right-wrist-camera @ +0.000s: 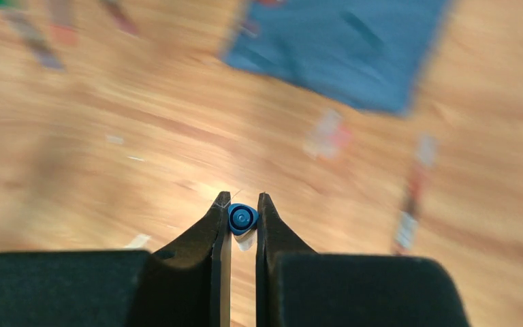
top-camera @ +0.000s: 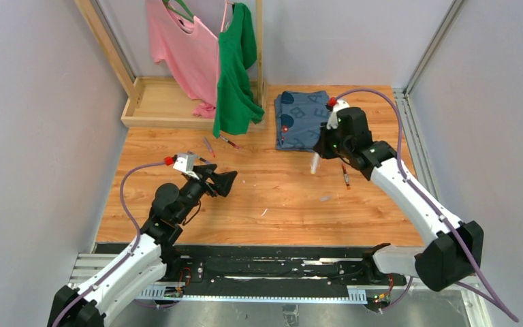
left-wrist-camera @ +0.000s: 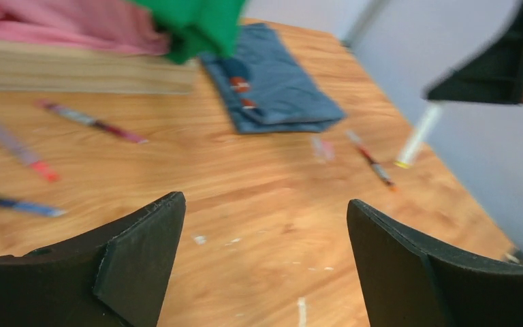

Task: Insert the pens into the pen caps
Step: Place the pen at the center of the board.

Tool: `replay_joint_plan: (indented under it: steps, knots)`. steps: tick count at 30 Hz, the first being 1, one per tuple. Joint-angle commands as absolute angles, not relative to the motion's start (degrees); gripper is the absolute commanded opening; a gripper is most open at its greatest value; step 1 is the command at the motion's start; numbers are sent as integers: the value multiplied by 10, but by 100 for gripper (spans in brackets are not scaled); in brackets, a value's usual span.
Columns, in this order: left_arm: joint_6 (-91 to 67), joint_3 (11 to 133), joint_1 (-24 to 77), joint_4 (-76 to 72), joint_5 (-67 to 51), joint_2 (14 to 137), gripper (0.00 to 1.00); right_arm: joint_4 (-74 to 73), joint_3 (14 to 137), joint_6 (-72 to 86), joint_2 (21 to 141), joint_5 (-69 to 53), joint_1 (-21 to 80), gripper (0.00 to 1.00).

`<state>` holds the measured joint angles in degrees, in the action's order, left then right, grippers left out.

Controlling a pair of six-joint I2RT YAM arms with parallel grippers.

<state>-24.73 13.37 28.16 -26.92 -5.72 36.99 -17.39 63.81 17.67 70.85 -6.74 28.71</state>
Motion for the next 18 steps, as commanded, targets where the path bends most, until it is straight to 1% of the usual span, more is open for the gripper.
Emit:
replay_joint_plan:
  steps: [1, 5, 8, 14, 18]
  knots:
    - [-182, 98, 277, -196, 146, 322, 93, -393, 637, 105, 734, 58, 201, 0]
    - [-185, 47, 277, -203, 237, 276, 93, -418, 639, 98, 751, 162, 159, 1]
    - [-179, 42, 277, -182, 249, 244, 93, -420, 648, 91, 787, 193, 129, 1]
    - [-173, 36, 277, -175, 258, 231, 93, -393, 660, 93, 860, 131, 59, 1]
    - [-175, 38, 277, -175, 262, 244, 93, -389, 675, 83, 906, 96, 46, 2]
